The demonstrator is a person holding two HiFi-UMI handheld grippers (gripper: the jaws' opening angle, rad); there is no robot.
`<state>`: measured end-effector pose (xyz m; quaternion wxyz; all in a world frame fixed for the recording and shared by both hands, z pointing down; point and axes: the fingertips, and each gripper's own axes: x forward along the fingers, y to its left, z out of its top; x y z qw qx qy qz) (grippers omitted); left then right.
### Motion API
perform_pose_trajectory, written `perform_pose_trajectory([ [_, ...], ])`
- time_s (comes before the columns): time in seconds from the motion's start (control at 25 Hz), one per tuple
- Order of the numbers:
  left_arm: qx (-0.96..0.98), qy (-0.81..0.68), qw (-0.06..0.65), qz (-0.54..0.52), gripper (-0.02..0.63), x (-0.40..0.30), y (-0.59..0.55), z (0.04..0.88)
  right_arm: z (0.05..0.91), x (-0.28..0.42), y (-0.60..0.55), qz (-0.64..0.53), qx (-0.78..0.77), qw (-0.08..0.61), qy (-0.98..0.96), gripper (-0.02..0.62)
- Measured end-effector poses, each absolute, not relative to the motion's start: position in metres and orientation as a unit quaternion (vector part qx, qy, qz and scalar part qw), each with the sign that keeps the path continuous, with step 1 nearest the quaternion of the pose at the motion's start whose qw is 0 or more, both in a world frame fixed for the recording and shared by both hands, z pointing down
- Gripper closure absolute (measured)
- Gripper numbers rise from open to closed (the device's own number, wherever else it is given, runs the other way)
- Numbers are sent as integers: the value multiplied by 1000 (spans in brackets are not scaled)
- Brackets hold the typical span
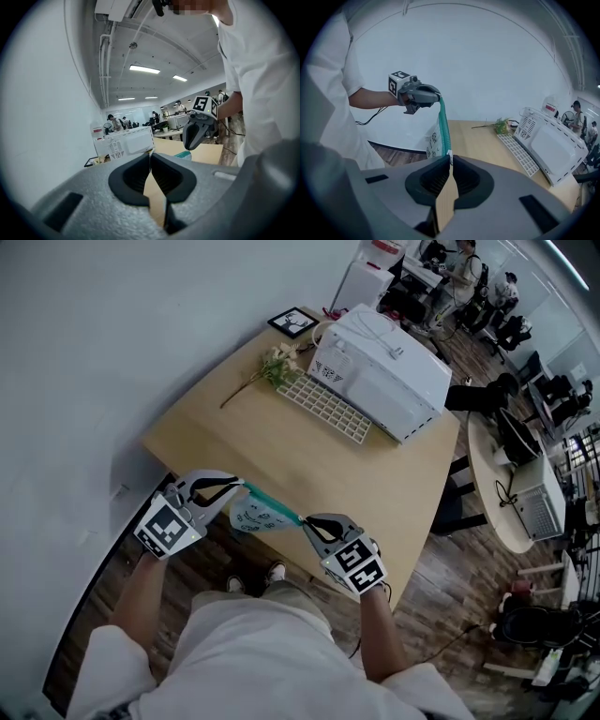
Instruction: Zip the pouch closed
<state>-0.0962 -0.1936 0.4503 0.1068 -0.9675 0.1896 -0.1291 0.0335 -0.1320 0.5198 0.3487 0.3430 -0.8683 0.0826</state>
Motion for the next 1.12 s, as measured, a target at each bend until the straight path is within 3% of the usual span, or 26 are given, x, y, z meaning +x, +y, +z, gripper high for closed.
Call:
perform_pose_trajectory([
  [0.32,-966,216,91,-111,583,-77,-216,439,497,65,-161,91,393,305,-863,560],
  [0.48,-962,234,92,-106,583,-67,-232,432,479,98,-183,102,434,261,-856,488],
  [0.6,-955,267,78,-102,583,-72,-245,432,471,123,-196,104,463,241,-847,485],
  [0.8,-930,358,31,-80,583,-112,-269,436,457,161,-211,110,513,190,-830,531],
  [0.92,-915,396,23,-75,583,-134,-271,432,442,180,-211,106,535,155,-824,594],
  [1.12,-900,434,19,-49,583,-164,-263,414,411,202,-205,104,549,72,-826,595],
])
